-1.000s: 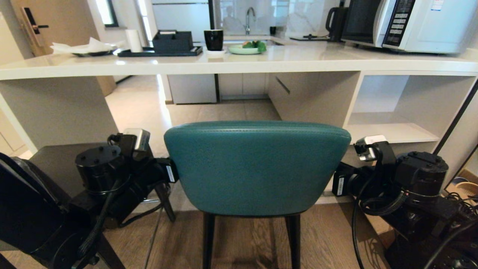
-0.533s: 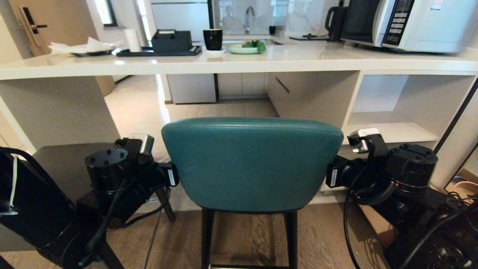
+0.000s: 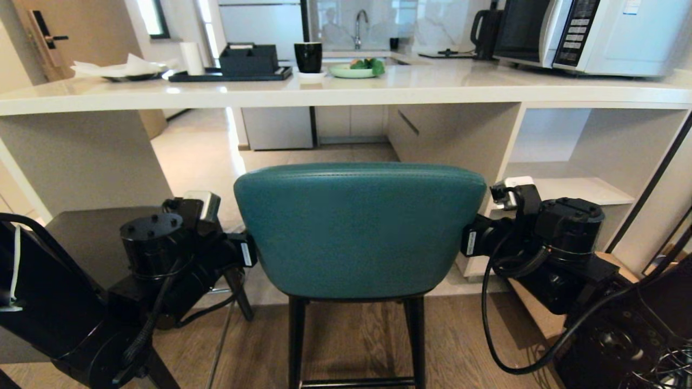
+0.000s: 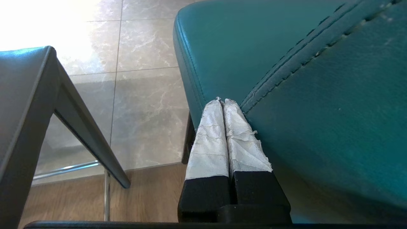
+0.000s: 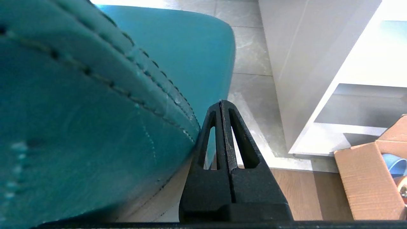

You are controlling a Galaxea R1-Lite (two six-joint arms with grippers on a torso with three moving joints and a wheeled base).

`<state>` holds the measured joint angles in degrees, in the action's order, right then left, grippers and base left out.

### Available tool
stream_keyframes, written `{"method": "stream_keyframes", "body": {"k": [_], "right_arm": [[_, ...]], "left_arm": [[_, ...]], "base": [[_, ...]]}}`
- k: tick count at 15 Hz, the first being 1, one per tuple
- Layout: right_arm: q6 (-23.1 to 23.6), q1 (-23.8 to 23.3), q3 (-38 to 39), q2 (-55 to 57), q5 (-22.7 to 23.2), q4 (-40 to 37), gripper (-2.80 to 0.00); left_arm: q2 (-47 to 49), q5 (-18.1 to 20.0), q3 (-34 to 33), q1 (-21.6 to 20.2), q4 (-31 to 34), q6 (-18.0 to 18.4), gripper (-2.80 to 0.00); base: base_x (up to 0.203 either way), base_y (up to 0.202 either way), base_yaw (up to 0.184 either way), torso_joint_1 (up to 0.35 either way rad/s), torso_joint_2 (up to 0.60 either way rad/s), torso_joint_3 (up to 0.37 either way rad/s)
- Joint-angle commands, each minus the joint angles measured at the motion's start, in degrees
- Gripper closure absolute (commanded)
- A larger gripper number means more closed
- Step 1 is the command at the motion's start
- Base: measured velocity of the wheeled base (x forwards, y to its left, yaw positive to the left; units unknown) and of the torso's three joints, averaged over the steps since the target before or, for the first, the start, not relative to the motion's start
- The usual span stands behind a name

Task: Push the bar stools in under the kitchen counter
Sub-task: Push the blue chair back under the dining table

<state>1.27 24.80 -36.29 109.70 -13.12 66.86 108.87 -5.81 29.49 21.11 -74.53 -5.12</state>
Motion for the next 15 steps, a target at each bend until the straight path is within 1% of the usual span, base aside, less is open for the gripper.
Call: {"method": "stream_keyframes", "body": {"k": [1,4,7,10,14,15], "right_arm": [[0.38,-0.09,-1.73,2.23,-0.15,0.02,0.00],[2.53,-0.77,-5.87,4.88,-0.20,-0.06,0.00],[2.60,-0.94,-4.90,4.48,-0.20,0.11,0.00],[2.51,-0.97,-3.09,3.32,-0.15,0.39,0.00],[2.57,-1.42,-3.64,3.81,-0.07,0.41,0.00],[2.51,-1.50,-3.70,4.11,0.02,0.41,0.00]], "left_arm": [[-0.15,0.19,0.30,0.03,-0.62,-0.07,0.00],[0.12,0.10,0.82,-0.19,-0.62,-0.07,0.00],[1.56,-0.06,2.84,-0.37,-0.48,-0.07,0.00],[3.49,-0.16,6.68,-0.67,0.69,0.02,0.00],[6.50,-0.20,13.41,-1.39,3.60,0.02,0.00],[6.94,-0.20,15.19,-1.48,5.24,0.03,0.00]], "base": [[0.000,0.000,0.000,0.000,0.00,0.000],[0.000,0.000,0.000,0.000,0.00,0.000],[0.000,0.000,0.000,0.000,0.00,0.000],[0.000,0.000,0.000,0.000,0.00,0.000],[0.000,0.000,0.000,0.000,0.00,0.000],[0.000,0.000,0.000,0.000,0.00,0.000]]}}
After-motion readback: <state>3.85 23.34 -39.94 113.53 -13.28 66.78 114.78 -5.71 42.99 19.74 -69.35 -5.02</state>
